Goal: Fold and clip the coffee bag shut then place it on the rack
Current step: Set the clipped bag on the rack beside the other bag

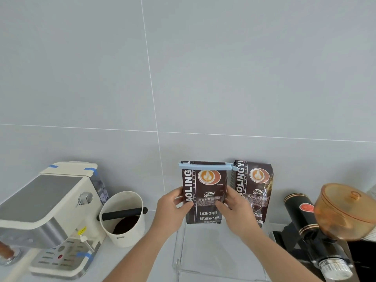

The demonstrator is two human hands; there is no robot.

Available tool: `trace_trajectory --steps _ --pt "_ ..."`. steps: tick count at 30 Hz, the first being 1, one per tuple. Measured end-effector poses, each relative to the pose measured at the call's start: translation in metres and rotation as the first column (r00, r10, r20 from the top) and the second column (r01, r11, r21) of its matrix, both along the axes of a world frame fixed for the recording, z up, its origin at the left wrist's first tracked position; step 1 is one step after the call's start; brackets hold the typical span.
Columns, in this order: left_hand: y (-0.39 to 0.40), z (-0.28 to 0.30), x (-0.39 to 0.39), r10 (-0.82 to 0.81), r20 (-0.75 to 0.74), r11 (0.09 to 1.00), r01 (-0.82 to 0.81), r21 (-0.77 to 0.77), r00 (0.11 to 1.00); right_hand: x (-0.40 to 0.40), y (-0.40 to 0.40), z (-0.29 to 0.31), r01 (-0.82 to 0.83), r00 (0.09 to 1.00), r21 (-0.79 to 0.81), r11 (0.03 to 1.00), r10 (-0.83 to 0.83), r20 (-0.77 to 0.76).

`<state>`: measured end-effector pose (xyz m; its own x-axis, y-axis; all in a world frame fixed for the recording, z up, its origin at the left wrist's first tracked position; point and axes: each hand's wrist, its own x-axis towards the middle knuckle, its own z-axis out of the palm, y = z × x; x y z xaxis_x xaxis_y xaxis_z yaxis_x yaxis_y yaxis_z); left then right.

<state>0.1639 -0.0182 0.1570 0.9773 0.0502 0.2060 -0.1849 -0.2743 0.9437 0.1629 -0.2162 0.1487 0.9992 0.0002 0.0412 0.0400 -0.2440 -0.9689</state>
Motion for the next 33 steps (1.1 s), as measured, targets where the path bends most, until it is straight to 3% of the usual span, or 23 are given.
trace_trajectory --steps 8,19,33 --pt "-0.002 -0.034 0.026 -0.023 -0.065 1.000 0.023 -0.007 0.998 0.017 0.004 -0.034 0.065 0.996 -0.037 0.997 -0.067 -0.060" --pt "0.000 -0.043 0.054 -0.040 -0.035 0.999 0.039 -0.013 0.999 0.038 0.013 -0.043 0.191 0.980 -0.033 0.981 -0.192 -0.056" --pt "0.001 -0.051 0.067 -0.053 -0.083 0.999 0.051 -0.017 0.995 0.044 0.018 -0.044 0.208 0.976 -0.087 0.974 -0.212 -0.046"
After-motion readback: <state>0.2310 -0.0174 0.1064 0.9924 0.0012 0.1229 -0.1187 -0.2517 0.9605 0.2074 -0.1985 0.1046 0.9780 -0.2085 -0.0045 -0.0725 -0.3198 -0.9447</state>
